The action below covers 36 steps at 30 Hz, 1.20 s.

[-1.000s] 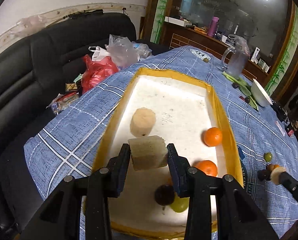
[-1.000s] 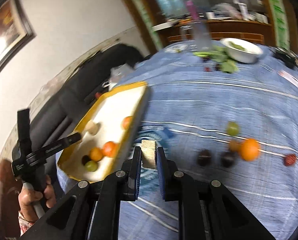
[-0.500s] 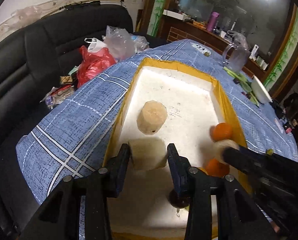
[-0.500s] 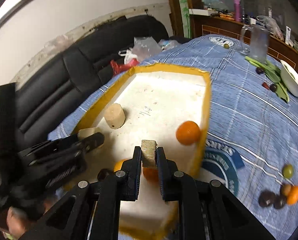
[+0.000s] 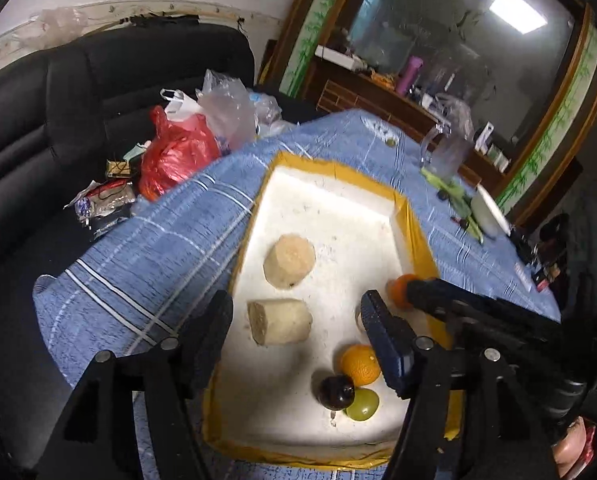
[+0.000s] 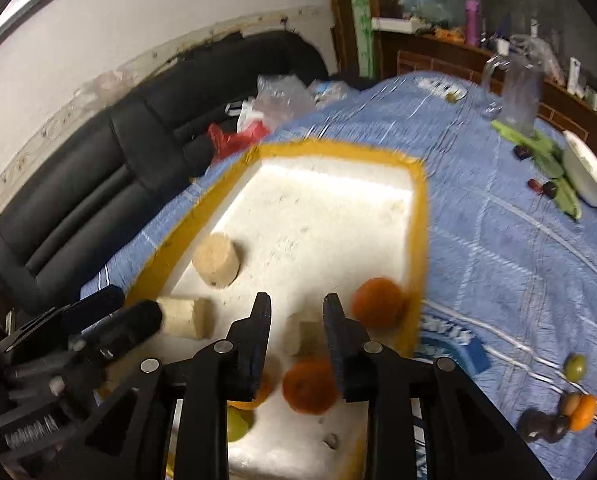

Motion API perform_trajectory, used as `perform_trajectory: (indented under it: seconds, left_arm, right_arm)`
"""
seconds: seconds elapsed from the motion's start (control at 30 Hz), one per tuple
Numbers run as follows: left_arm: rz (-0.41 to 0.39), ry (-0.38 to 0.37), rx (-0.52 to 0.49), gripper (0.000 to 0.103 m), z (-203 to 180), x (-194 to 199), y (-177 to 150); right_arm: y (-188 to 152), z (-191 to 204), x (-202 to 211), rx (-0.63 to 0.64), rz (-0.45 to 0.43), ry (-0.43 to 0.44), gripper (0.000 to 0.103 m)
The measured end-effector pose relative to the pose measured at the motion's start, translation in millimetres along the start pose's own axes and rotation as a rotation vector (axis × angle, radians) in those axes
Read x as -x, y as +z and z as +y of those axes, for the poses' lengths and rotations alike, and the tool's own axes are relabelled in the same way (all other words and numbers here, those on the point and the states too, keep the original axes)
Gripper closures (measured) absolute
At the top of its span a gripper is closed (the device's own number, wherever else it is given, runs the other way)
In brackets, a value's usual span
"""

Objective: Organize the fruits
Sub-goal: 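Carry both white cubes over the tray and open both tools to drop them, then move both tools back to the remaining fruits on the cloth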

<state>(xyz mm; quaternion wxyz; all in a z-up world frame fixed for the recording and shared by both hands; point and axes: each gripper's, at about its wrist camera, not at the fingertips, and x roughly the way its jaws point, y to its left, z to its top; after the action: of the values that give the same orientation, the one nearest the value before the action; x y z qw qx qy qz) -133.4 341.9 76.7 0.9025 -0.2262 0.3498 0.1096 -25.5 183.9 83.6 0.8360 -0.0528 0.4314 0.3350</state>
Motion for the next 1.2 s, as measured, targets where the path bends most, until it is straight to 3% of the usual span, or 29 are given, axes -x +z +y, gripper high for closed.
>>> perform_trajectory:
  seconds: [0.1,0.2,0.47,0.57,0.73,0.83,1.0,1.2]
  left_arm:
    - [-0.023,0.012,0.017,0.034,4,8,3]
    - [-0.021,0.019,0.019,0.034,1,13,1]
    - [-0.050,-0.036,-0.081,0.034,-44,42,-7]
    - [-0.068,-0.073,-0.121,0.029,-65,55,-11]
    - [-0.084,-0.104,-0.192,0.025,-101,68,-24]
    - [-0.055,-0.118,-0.225,0.025,-121,62,-33]
    - [0.004,-0.132,-0.285,0.025,-149,46,-48]
    - [0.053,-0.097,-0.343,0.025,-170,27,-59]
  right_arm:
    - [-8,-19,27,-0.051,-0.052,-0.013,0.063]
    - [-24,-44,57,-0.095,-0.094,-0.052,0.061]
    - [-77,-129,160,-0.222,-0.180,-0.259,0.062]
    - [-91,-152,209,-0.254,-0.226,-0.339,0.062]
    - [-111,-172,283,-0.221,-0.308,-0.496,0.043]
    - [-115,-183,309,-0.220,-0.337,-0.543,0.041]
    - [-123,-195,298,-0.235,-0.314,-0.512,0.041]
    - [-140,-217,225,-0.280,-0.190,-0.401,0.041]
